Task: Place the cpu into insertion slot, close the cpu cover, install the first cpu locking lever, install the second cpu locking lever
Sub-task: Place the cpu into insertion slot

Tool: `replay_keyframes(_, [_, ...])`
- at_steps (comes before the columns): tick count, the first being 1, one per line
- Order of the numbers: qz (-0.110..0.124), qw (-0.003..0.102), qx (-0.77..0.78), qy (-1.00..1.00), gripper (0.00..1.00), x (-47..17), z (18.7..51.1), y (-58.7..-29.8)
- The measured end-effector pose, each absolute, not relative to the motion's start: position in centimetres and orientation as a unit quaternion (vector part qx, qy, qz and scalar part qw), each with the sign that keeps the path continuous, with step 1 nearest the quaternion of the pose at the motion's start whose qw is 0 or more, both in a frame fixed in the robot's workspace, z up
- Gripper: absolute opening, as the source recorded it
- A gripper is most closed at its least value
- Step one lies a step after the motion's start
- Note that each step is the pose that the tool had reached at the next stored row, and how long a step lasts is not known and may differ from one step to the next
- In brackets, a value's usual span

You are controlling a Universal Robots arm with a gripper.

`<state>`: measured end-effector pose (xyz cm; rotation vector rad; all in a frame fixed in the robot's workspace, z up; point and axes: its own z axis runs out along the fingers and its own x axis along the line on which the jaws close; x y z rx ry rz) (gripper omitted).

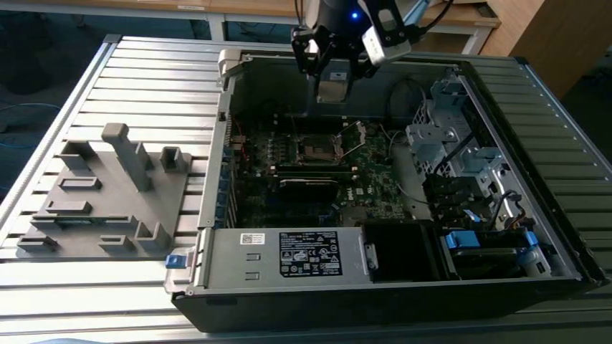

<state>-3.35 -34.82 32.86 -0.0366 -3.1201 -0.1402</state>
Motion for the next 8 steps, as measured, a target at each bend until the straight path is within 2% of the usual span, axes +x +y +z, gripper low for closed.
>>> replay_keyframes(8, [-0.045,0.009,-0.012,-0.999,0.54,-3.35,32.8,-34.82])
